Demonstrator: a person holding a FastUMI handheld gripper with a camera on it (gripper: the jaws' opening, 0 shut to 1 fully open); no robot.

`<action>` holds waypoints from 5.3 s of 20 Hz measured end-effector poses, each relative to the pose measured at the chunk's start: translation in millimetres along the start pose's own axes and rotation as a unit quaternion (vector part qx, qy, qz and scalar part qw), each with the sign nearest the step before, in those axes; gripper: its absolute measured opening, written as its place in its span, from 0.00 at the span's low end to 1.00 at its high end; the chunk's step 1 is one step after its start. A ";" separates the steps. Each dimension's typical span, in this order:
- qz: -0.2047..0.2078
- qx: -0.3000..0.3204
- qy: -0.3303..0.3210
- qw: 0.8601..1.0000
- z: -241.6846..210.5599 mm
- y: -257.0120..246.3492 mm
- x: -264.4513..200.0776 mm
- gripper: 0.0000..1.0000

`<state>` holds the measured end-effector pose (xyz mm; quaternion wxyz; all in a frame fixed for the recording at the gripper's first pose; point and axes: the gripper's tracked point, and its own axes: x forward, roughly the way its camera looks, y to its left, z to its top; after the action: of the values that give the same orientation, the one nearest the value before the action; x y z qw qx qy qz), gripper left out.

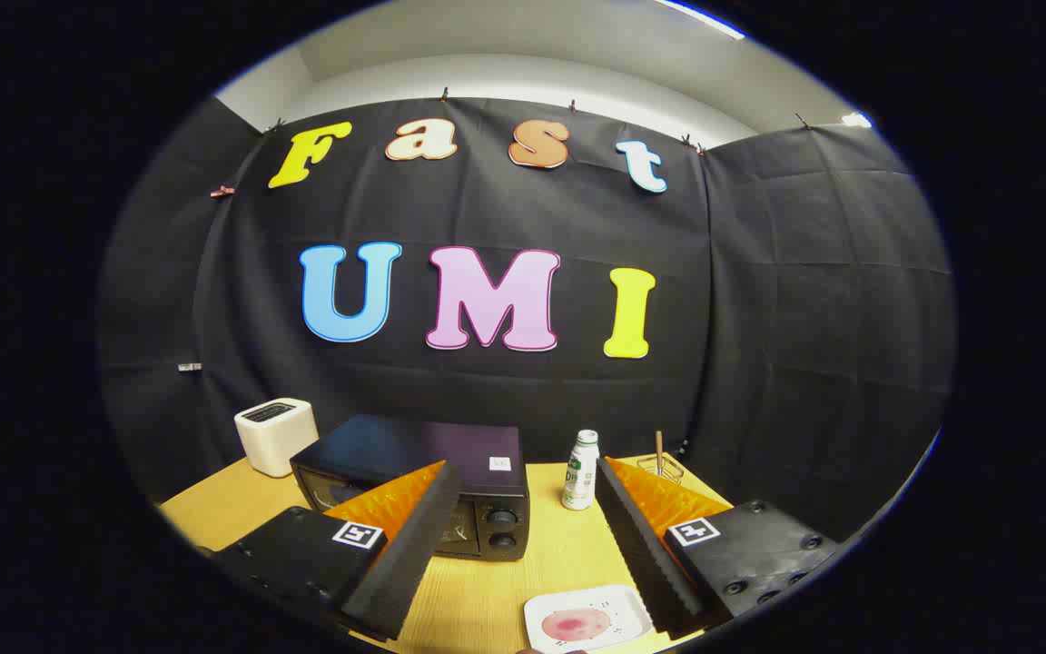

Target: Open the toaster oven, put the food inside, and close the toaster oven door.

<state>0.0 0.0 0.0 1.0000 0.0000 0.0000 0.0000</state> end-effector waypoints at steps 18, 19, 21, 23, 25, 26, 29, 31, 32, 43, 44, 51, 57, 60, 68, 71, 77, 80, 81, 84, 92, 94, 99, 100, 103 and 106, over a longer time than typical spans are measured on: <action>0.003 0.008 0.004 1.000 2.4 12.7 -0.2 0.98; 0.003 0.008 0.004 1.000 2.4 14.2 0.8 0.98; 0.006 0.005 0.005 1.000 0.6 17.9 6.1 0.98; 0.008 0.004 0.011 1.000 -2.9 22.7 8.6 0.98; 0.007 0.005 0.017 1.000 -6.0 27.1 12.9 0.98; 0.007 0.004 0.018 1.000 -7.4 29.7 14.7 0.98; 0.009 0.006 0.030 0.999 -14.3 39.3 23.4 0.98; 0.013 0.014 0.042 0.999 -20.0 52.3 30.9 0.98; 0.016 0.016 0.047 0.999 -22.2 59.6 35.5 0.98; 0.045 0.025 0.118 0.992 -79.9 138.4 103.5 0.98; 0.042 0.031 0.127 0.990 -87.2 142.0 107.3 0.98; 0.038 0.021 0.161 0.986 -118.9 166.3 133.5 0.98; 0.031 0.014 0.175 0.984 -136.4 170.7 134.3 0.99; 0.046 0.033 0.198 0.978 -141.3 178.1 122.5 1.00; 0.061 0.012 0.204 0.977 -162.0 172.7 70.2 0.99; 0.067 0.004 0.215 0.974 -180.5 171.9 43.3 0.99; 0.077 -0.016 0.312 0.947 -259.0 168.7 -2.3 0.98; 0.073 -0.015 0.335 0.939 -272.9 162.6 -7.7 0.99; 0.077 -0.017 0.334 0.939 -270.1 160.4 -7.4 0.99; 0.090 -0.026 0.328 0.940 -257.9 147.6 -9.3 0.99; 0.069 -0.029 0.295 0.952 -209.7 54.4 10.4 0.99; 0.059 -0.022 0.295 0.953 -203.0 25.0 14.6 0.99; 0.023 0.000 0.328 0.944 -209.6 -52.3 12.9 0.99; 0.017 0.000 0.335 0.942 -212.4 -67.1 13.5 0.99; 0.002 0.009 0.360 0.933 -224.2 -103.1 17.0 0.99; -0.003 0.020 0.384 0.923 -239.6 -128.4 15.5 0.99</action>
<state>15.5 -128.4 -239.6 0.9232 0.0197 0.3838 -0.0029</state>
